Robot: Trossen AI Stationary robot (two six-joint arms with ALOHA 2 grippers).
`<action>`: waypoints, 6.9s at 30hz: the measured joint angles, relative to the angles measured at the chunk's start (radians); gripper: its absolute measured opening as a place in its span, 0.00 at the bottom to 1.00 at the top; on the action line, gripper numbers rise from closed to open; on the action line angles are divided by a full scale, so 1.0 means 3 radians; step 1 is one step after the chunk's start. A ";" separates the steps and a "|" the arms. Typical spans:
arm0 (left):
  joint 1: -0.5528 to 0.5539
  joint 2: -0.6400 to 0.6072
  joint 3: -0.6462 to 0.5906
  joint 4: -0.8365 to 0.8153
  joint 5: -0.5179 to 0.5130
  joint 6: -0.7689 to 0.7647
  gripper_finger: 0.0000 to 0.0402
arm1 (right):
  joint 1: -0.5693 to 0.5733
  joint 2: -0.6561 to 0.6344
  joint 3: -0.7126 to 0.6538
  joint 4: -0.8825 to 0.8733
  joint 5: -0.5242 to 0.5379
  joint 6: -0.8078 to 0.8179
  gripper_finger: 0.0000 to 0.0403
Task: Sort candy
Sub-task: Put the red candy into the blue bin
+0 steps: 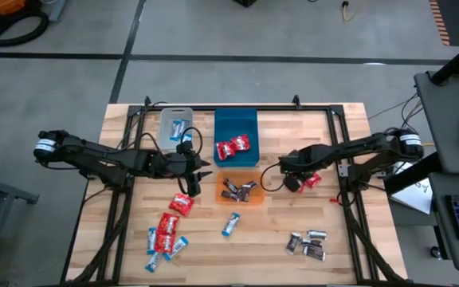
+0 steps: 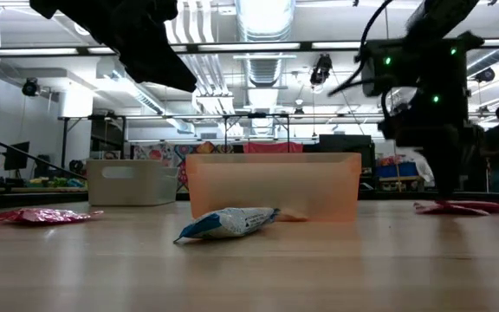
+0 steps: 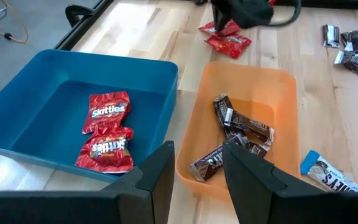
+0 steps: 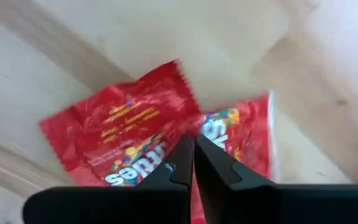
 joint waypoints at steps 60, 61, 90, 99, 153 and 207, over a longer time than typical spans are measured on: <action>-0.0001 0.0000 0.0000 0.0051 0.0000 0.0087 0.30 | -0.0490 0.0792 0.0020 -0.0281 -0.0537 -0.1098 0.48; -0.0001 0.0000 0.0000 0.0051 0.0000 0.0088 0.30 | -0.0491 0.0787 0.0020 -0.0271 -0.0527 -0.1092 0.44; -0.0001 0.0000 -0.0004 0.0066 0.0000 0.0074 0.30 | -0.0495 -0.0386 0.0032 -0.0464 -0.0022 -0.0636 0.06; -0.0001 0.0000 -0.0005 0.0127 0.0000 0.0061 0.30 | -0.0495 -0.0915 0.0061 0.1125 0.0343 -0.0989 0.05; -0.0001 0.0000 -0.0006 0.0264 -0.0001 0.0064 0.30 | -0.0711 0.0898 -0.0033 0.5270 0.0621 -0.2571 0.06; -0.1100 0.0068 0.0512 -0.2049 0.1094 -0.4064 0.28 | -0.0270 0.0089 0.1139 0.2339 0.0488 -0.2425 0.52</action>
